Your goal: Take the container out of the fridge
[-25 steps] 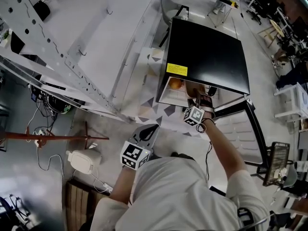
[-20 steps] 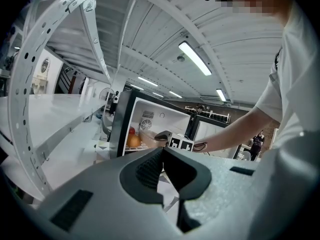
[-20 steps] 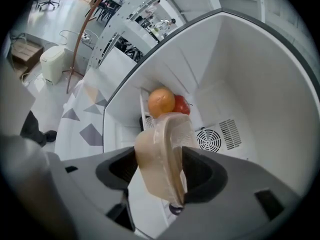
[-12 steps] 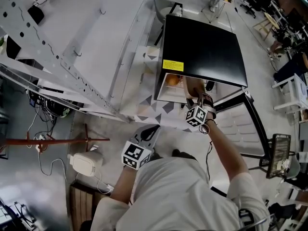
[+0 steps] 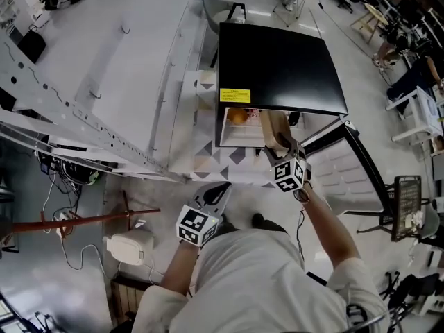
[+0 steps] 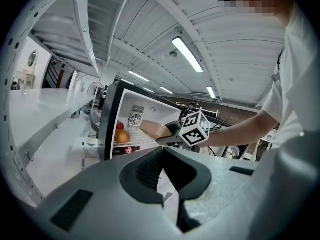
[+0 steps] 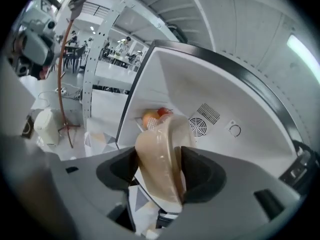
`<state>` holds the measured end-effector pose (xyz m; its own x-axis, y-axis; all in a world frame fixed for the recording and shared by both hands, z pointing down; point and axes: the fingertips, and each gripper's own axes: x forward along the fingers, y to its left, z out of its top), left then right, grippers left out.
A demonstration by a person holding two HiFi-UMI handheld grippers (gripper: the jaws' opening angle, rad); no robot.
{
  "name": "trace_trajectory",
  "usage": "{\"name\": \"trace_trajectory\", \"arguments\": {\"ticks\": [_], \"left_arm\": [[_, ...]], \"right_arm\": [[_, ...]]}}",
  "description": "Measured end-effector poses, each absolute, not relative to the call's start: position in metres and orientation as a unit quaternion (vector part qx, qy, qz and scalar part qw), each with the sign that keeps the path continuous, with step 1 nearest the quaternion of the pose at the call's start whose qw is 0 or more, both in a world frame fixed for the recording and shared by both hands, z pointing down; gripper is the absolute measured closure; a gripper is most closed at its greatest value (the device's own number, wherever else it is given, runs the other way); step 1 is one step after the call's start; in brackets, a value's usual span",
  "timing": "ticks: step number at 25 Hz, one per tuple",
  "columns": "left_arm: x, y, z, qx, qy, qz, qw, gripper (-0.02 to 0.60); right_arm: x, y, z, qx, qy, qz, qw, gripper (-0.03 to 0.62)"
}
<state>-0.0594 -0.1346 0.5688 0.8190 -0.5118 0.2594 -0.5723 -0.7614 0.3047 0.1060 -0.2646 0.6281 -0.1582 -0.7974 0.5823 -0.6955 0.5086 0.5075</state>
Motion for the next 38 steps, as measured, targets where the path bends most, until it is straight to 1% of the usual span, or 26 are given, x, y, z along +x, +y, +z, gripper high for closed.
{"name": "trace_trajectory", "arguments": {"ticks": [9, 23, 38], "left_arm": [[-0.046, -0.14, 0.567, 0.938, -0.281, 0.089, 0.181, 0.577], [-0.02, -0.144, 0.543, 0.926, -0.325, 0.068, 0.178, 0.577], [0.001, -0.151, 0.505, 0.926, -0.345, 0.042, 0.147, 0.577]], "right_arm": [[0.121, -0.231, 0.582, 0.523, -0.793, 0.017, 0.312, 0.322], [0.184, -0.168, 0.516, 0.539, -0.825, 0.106, 0.134, 0.327], [0.244, -0.125, 0.472, 0.567, -0.816, 0.112, 0.02, 0.332]]}}
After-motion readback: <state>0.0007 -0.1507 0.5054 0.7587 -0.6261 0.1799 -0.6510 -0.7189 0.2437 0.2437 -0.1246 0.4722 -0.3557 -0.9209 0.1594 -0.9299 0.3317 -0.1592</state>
